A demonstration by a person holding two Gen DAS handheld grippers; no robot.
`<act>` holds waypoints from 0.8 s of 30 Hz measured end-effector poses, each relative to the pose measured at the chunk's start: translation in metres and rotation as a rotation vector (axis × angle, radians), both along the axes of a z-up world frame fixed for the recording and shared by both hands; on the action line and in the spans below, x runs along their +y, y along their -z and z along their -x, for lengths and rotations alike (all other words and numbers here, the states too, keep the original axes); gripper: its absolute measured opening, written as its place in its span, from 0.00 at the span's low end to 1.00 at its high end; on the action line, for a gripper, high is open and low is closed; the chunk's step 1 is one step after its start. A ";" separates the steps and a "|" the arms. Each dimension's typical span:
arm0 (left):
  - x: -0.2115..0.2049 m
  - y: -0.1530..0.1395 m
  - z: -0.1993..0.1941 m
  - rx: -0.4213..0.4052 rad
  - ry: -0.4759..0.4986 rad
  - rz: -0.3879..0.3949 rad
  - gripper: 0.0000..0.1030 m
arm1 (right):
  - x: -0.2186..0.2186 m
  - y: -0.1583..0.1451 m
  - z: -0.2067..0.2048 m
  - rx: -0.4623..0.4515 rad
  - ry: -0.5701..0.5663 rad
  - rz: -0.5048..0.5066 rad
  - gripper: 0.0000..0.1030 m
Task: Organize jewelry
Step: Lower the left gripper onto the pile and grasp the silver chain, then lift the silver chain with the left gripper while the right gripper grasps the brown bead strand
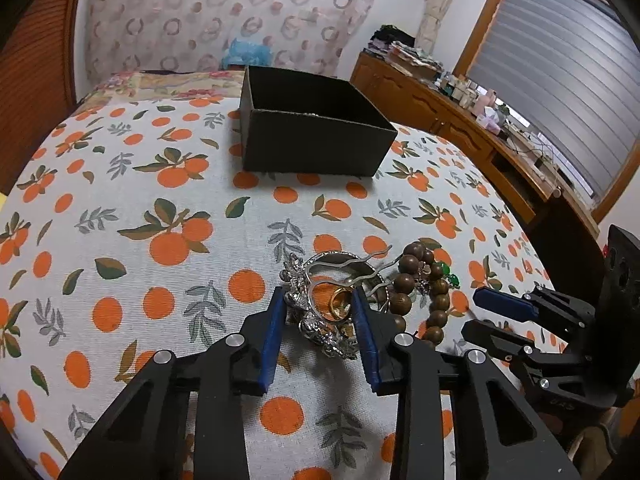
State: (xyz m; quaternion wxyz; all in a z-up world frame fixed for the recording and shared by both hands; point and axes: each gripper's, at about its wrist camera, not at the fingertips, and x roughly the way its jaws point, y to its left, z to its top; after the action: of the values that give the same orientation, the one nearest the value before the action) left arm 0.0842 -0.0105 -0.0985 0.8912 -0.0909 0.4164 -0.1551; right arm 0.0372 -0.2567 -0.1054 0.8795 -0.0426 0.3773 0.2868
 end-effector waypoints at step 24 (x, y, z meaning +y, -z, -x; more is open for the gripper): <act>0.010 -0.054 0.033 -0.238 -0.032 -0.047 0.08 | 0.014 -0.015 -0.018 -0.026 -0.052 0.053 0.41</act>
State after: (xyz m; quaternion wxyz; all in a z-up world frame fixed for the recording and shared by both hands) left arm 0.0510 -0.0009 -0.0443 0.9387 -0.0577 0.3094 -0.1409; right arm 0.0552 -0.2430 -0.0900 0.8752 -0.0793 0.3720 0.2989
